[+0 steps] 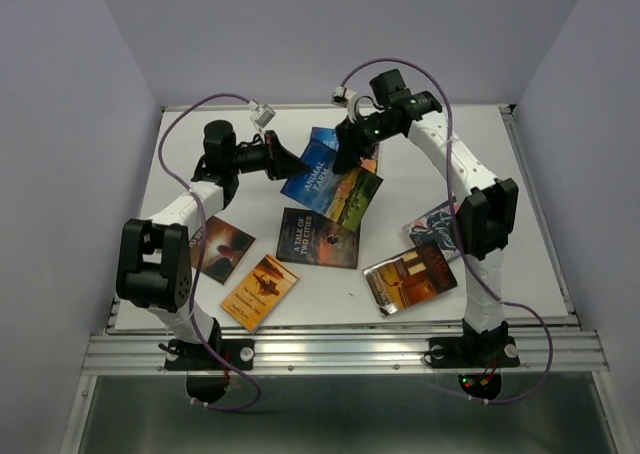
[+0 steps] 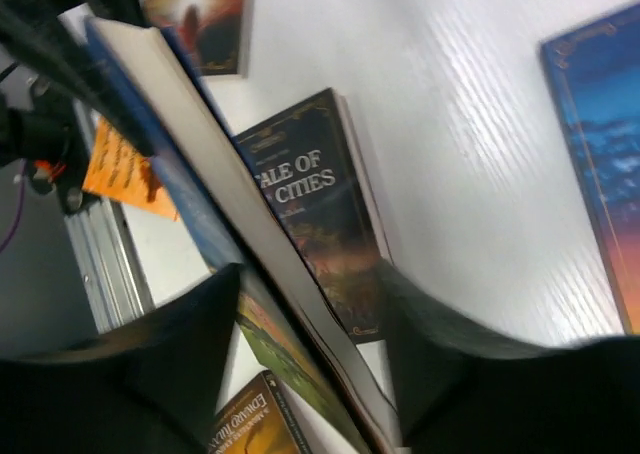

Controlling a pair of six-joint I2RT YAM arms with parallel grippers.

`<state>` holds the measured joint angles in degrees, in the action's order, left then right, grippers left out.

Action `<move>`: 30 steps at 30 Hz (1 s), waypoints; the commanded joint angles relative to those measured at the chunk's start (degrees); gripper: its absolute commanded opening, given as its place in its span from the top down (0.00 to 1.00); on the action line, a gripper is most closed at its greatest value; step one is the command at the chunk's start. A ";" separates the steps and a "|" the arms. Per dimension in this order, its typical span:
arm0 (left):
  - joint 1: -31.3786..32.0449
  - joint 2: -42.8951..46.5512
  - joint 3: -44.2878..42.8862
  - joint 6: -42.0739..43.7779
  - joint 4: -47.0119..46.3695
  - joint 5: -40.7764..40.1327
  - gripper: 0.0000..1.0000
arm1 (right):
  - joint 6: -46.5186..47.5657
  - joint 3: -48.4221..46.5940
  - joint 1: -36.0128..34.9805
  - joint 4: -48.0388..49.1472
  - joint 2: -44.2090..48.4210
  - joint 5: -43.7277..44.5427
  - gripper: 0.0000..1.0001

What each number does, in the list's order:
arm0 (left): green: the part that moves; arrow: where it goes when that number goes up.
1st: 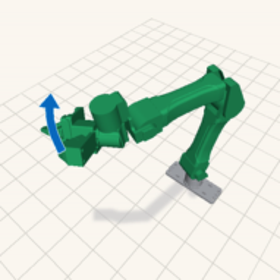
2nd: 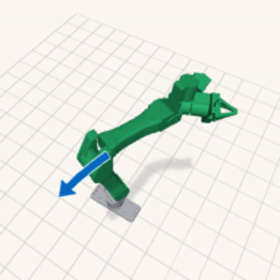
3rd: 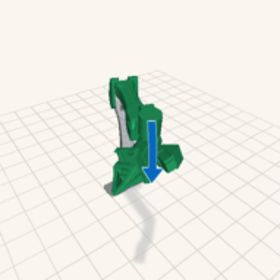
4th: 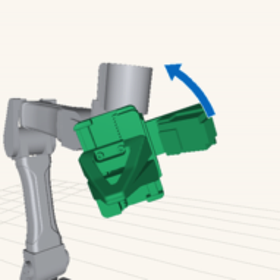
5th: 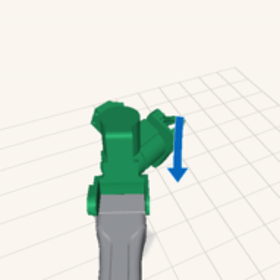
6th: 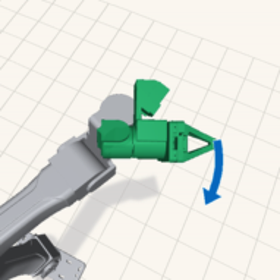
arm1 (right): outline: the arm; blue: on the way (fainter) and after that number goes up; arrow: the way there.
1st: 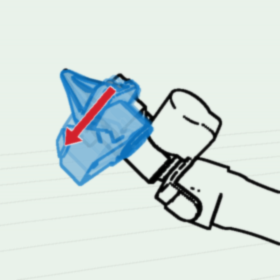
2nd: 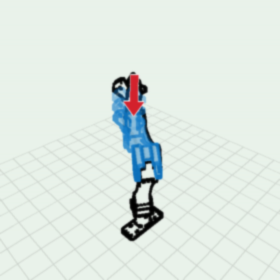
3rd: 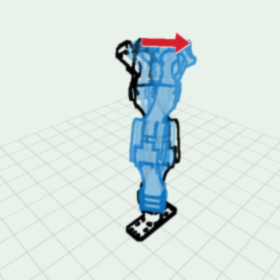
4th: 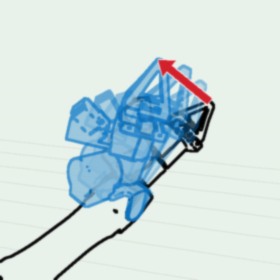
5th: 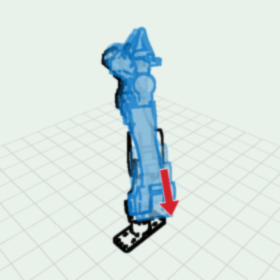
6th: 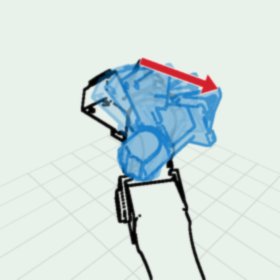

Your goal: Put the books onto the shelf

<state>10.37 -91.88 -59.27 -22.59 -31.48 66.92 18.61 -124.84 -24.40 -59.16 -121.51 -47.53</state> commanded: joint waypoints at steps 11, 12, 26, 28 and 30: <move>-0.44 -1.63 -3.04 -13.87 -10.70 -9.51 1.00 | -25.70 8.90 0.85 24.70 15.16 44.24 0.00; -0.53 -2.34 -3.75 -14.58 -10.62 -9.52 1.00 | -26.86 9.60 0.85 25.40 16.82 46.71 0.00; -1.58 -26.68 -35.72 -20.92 -0.07 -18.22 1.00 | -44.09 26.83 11.30 33.66 27.11 56.40 0.00; -1.58 -32.55 -41.85 -20.92 3.42 -17.79 1.00 | -44.97 29.38 11.31 34.63 28.70 57.10 0.00; -1.41 -35.20 -46.10 -19.87 7.74 -18.75 1.00 | -45.24 30.79 11.83 35.42 29.92 57.37 0.00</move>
<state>8.82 -125.29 -96.49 -41.71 -26.68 48.71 -23.55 -95.33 -12.64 -29.39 -96.60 8.01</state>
